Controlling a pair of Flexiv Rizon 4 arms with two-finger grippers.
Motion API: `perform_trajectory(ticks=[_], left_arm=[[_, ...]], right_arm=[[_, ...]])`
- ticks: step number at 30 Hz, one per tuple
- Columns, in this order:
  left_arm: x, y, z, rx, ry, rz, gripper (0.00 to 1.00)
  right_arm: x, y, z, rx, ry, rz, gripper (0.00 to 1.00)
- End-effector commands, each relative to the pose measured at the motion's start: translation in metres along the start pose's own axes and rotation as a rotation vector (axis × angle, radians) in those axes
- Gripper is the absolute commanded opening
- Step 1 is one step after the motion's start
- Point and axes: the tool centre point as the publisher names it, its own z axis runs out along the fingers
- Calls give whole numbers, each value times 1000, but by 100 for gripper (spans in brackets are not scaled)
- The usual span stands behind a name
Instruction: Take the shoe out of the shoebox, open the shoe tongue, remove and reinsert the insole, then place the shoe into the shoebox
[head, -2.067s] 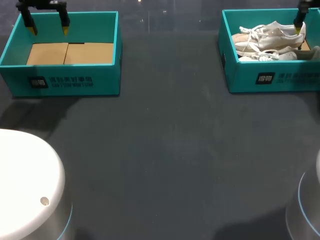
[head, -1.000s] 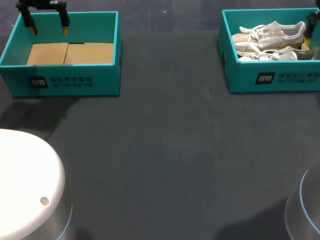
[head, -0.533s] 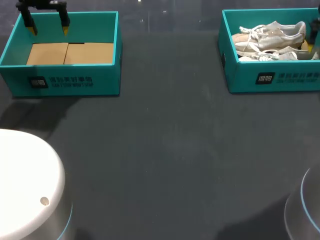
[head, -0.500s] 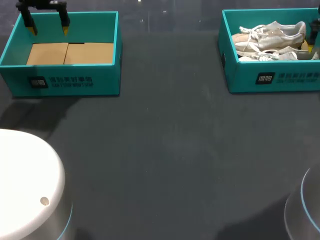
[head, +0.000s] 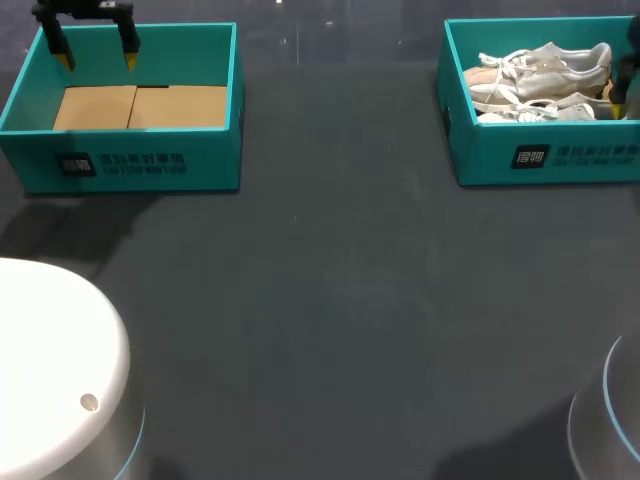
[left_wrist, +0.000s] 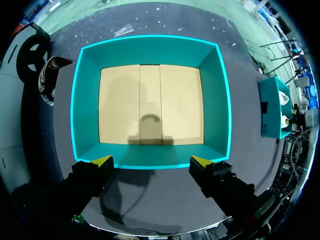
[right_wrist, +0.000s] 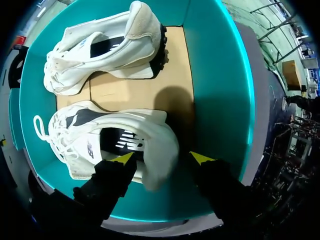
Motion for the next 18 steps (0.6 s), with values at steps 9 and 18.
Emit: perform_trajectory(ticks=[9,18], left_arm=[[0,0,0,0,-1,0,100],[0,0,0,0,-1,0,100]], right_arm=[[-2,4,15,1,-3,14,63],[-1,7,29,21,12,14,61]])
